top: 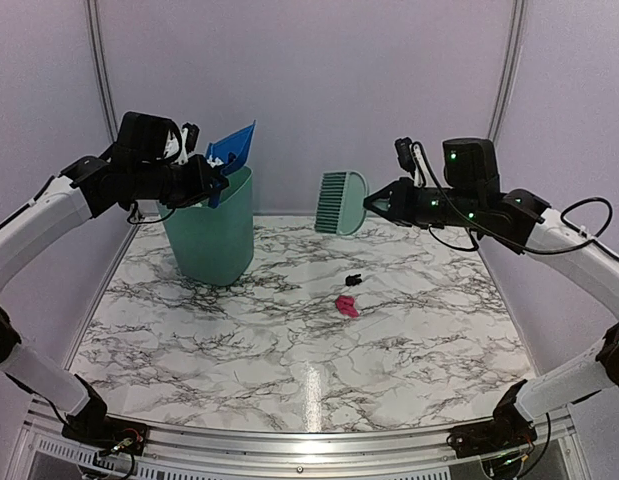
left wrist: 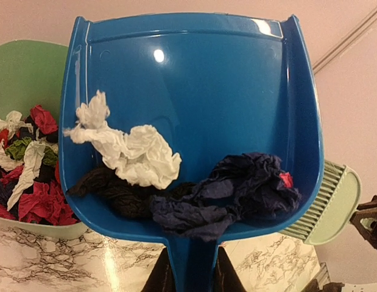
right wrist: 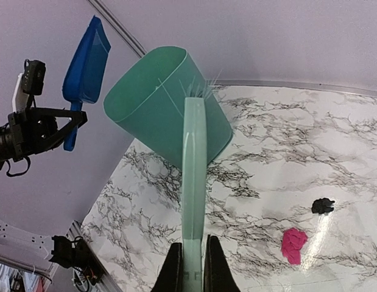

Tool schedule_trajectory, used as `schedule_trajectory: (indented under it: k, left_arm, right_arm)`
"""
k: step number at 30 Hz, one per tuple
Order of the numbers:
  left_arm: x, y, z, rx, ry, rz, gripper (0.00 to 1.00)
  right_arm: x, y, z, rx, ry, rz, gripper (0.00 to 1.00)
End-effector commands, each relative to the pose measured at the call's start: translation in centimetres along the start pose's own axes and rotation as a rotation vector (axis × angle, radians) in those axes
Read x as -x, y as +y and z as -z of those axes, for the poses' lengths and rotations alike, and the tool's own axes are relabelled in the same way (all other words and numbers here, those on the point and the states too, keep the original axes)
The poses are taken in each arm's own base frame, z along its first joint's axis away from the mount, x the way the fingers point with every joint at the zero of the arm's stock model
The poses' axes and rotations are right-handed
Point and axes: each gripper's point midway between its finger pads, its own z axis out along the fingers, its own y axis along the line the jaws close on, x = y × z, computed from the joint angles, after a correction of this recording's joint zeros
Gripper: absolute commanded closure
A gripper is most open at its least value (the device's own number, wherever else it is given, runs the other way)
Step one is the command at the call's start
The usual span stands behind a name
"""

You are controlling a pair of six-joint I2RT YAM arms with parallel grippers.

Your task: Sweep away the paper scraps from the table

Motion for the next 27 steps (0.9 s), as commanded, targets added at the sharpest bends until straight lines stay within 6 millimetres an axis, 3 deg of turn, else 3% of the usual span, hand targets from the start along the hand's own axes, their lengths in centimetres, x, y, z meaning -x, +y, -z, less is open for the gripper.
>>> schedule_trajectory:
  k: [1, 11, 27]
  left_arm:
    - [1.2, 1.1, -0.4, -0.039, 0.035, 0.100, 1.00]
    - [3.1, 4.4, -2.0, -0.071, 0.055, 0.298, 1.00]
    - [6.8, 3.9, -2.4, -0.322, 0.005, 0.668, 1.00]
  right_arm:
    - [1.4, 0.1, 0.9, -0.004, -0.070, -0.017, 1.00]
    - [1.8, 0.1, 0.1, -0.013, -0.045, -0.015, 1.00]
    - [2.2, -2.4, 1.5, -0.177, -0.076, -0.032, 1.00]
